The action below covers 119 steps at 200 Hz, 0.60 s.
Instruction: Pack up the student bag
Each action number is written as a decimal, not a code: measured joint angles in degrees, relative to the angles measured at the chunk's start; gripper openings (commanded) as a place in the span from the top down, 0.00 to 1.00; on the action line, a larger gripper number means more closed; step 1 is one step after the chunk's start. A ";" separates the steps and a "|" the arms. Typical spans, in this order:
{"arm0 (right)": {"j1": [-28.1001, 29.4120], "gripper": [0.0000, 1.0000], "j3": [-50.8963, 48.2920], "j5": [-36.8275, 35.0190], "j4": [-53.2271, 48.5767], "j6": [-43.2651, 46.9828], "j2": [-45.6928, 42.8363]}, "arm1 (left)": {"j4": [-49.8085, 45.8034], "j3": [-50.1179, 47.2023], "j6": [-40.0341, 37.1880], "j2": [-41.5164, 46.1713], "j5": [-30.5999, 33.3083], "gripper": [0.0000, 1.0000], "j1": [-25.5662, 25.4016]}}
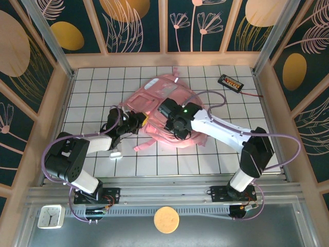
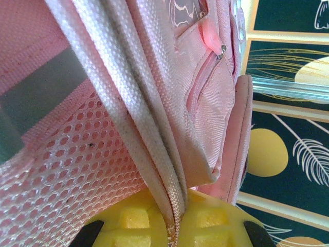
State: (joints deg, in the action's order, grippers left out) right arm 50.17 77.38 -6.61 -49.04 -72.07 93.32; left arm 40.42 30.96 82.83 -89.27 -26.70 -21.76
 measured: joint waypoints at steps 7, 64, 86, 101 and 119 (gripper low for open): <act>-1.40 0.53 -2.16 1.11 2.78 0.11 -0.55 | 0.00 0.00 0.00 0.00 0.00 1.00 0.00; -10.27 0.58 -5.51 3.74 12.00 3.04 -0.81 | -0.22 0.28 0.00 0.00 -0.31 1.00 0.02; -12.46 0.77 -5.46 4.13 14.14 4.70 -0.76 | -0.31 0.57 0.00 0.00 -0.70 1.00 0.11; -14.12 0.96 -4.96 5.09 14.53 6.10 -0.24 | -0.31 0.61 0.00 0.00 -0.90 1.00 0.11; -15.91 1.00 -3.58 7.04 14.69 7.87 1.07 | -0.26 0.61 -0.02 0.02 -1.27 1.00 0.11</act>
State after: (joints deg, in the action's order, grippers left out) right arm 34.26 73.80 0.43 -34.35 -64.20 94.39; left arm 40.16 31.57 82.81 -89.25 -27.97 -21.65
